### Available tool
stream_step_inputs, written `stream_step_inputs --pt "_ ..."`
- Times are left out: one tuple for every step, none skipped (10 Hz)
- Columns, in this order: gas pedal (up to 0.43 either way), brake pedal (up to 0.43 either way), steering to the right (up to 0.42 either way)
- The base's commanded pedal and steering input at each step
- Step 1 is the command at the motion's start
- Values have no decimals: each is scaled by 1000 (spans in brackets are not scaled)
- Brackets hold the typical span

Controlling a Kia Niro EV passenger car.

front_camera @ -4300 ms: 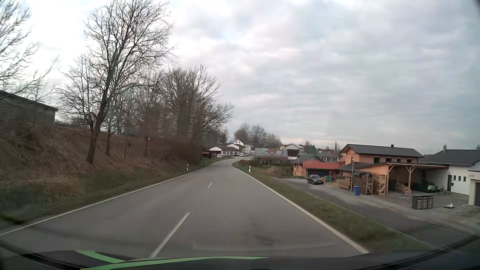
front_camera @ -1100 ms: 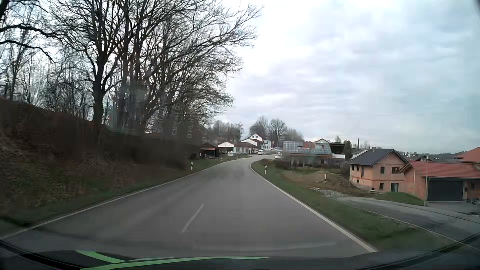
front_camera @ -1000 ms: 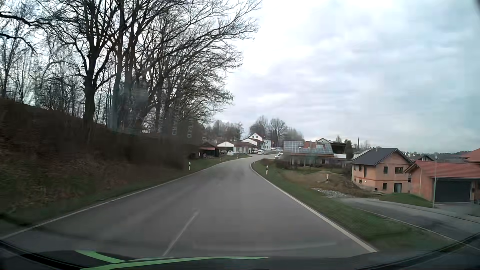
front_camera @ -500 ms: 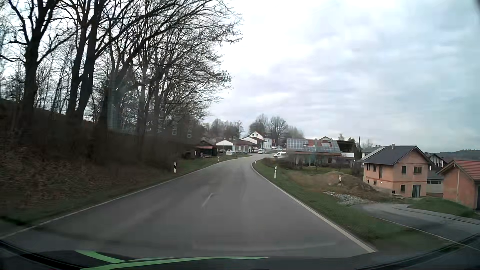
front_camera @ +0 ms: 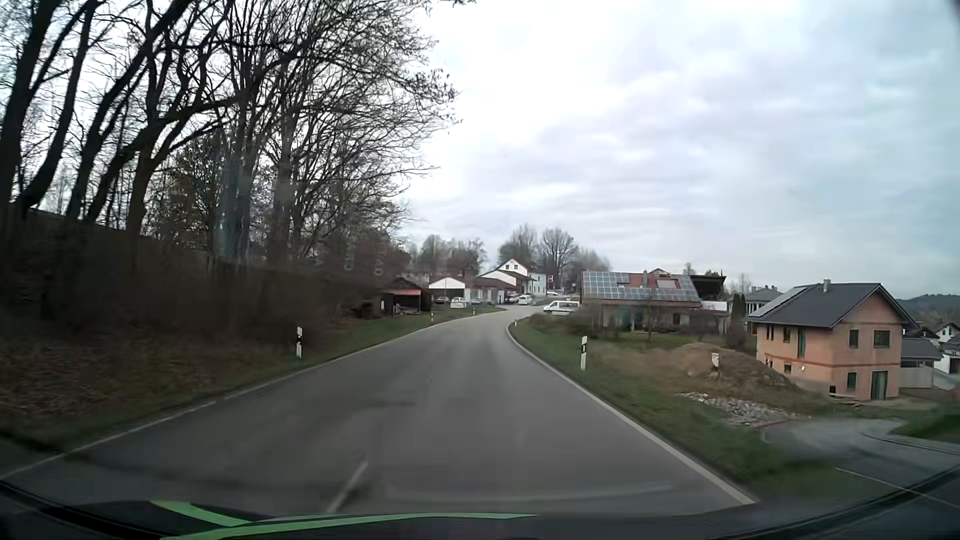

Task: Follow the waypoints while adhering to traffic rules and regulations

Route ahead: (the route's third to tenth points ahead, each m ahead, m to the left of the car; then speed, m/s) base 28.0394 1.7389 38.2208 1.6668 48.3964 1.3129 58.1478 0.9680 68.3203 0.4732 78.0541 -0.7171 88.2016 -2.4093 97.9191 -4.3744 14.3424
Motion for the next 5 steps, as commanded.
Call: stream_step_inputs --pt "28 0 2" --pt "28 0 2" --pt "28 0 2" --pt "28 0 3" --pt "28 0 3"
